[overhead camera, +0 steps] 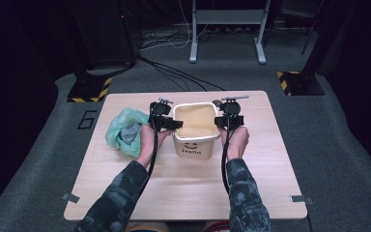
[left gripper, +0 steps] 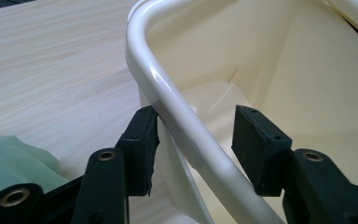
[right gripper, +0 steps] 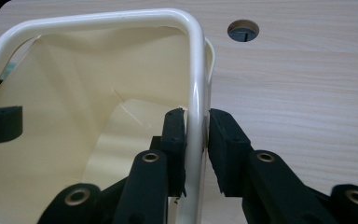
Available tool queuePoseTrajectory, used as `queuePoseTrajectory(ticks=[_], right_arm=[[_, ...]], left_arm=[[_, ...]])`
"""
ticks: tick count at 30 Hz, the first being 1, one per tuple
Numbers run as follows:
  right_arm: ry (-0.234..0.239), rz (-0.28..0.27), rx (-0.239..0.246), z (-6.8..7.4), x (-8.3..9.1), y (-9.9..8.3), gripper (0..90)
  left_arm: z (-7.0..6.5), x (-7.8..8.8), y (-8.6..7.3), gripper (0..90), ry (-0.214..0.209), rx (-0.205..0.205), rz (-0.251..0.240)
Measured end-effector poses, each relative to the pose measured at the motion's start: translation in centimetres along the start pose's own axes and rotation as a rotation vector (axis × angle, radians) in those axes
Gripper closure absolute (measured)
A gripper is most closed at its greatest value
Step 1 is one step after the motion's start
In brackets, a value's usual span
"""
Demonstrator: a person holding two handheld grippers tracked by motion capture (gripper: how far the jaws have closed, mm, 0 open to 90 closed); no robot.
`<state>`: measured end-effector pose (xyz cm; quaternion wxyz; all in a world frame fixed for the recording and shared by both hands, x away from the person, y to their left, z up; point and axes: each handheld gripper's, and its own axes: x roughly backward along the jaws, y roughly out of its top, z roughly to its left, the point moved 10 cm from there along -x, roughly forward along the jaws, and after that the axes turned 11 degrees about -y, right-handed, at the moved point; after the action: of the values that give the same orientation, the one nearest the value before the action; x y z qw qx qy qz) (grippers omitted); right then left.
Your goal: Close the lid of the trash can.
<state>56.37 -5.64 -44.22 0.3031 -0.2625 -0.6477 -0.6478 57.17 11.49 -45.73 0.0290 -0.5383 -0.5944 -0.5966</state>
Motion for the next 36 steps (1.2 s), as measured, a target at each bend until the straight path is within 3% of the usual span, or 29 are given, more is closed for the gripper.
queuePoseTrajectory(ticks=[2, 3, 6, 15, 24, 27, 36], right_arm=[[0.005, -0.002, -0.001, 0.1, 0.0, 0.0, 73.9], [0.005, 0.000, 0.003, 0.1, 0.0, 0.0, 71.6], [0.023, 0.002, 0.002, 0.4, -0.1, -0.1, 73.4], [0.015, -0.021, -0.002, 0.2, -0.5, 0.6, 74.7], [0.028, 0.010, 0.003, 0.2, -1.8, 0.5, 74.3], [0.035, 0.007, 0.032, 0.3, -2.1, 0.7, 74.7], [0.036, -0.035, 0.114, 0.5, -3.0, 1.7, 75.1]], left_arm=[[0.3, 0.1, 0.2, 52.6, -0.009, 0.012, -0.003], [0.6, 0.1, 0.4, 58.0, -0.011, 0.015, -0.004], [1.0, 0.1, 0.5, 62.2, -0.030, 0.021, 0.012], [1.5, -0.5, 1.2, 62.7, -0.029, 0.022, 0.021], [1.9, -0.9, 1.1, 62.6, -0.041, 0.044, 0.037], [1.9, -1.0, 0.6, 61.8, -0.034, 0.042, 0.050], [1.9, -0.8, 0.2, 59.0, -0.050, 0.082, 0.014]])
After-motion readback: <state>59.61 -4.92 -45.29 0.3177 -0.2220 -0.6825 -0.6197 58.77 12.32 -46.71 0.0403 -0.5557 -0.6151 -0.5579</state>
